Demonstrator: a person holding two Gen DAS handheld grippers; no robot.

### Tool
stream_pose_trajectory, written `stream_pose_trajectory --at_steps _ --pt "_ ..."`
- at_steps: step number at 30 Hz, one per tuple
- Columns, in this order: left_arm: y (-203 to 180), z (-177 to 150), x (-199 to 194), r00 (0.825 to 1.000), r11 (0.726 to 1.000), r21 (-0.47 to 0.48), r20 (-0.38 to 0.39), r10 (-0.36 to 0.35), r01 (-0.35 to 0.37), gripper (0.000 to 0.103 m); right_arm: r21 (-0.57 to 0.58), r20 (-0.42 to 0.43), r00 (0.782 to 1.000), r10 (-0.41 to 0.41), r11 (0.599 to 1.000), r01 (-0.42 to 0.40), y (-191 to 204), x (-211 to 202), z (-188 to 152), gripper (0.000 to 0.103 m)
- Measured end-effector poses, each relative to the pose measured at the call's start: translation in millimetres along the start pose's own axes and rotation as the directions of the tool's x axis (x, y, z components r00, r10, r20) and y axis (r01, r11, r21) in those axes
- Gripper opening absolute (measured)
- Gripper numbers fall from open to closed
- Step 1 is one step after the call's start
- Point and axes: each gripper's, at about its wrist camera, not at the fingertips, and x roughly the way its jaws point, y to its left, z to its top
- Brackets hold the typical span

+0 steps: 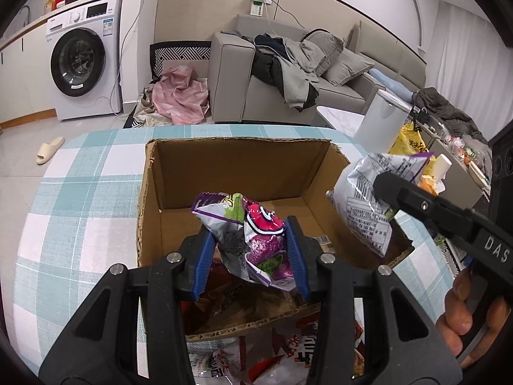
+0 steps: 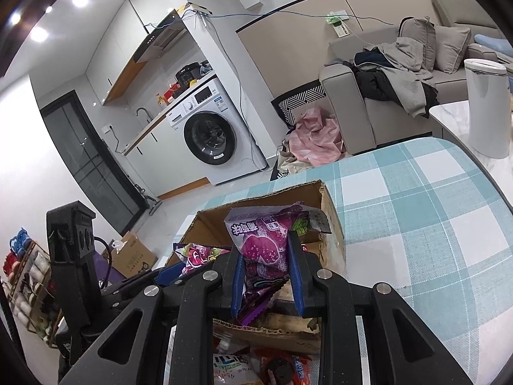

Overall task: Organize snacks
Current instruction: 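Open the left tool while the right tool opens, dropping both purple bags into the box, then move the left tool toward the red wafer bag while the right tool approaches the blue Oreo pack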

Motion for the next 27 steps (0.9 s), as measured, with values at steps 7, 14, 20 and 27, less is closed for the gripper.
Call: stream_pose_trajectory --at_steps 7,14,20,27 --pt "6 3 -2 1.000 0.999 -0.036 -0.020 -0.001 0.001 0.041 0.027 -0.001 1.000 0.022 0.999 -0.022 -10 -5 5 0.041" --pt "4 0 -31 1.000 1.000 0.000 0.026 0.015 -0.015 0.073 0.000 0.014 1.000 0.018 1.000 -0.018 -8 -24 2 0.051" --pt "0 -12 -61 0.998 0.999 0.024 0.055 0.031 -0.032 0.089 -0.020 0.041 0.999 0.020 1.000 -0.019 -3 -43 -4 0.078" --pt "-3 -34 -97 0.994 0.998 0.047 0.100 0.039 -0.044 0.102 -0.043 0.065 0.998 0.006 0.999 -0.004 4 -65 -16 0.102"
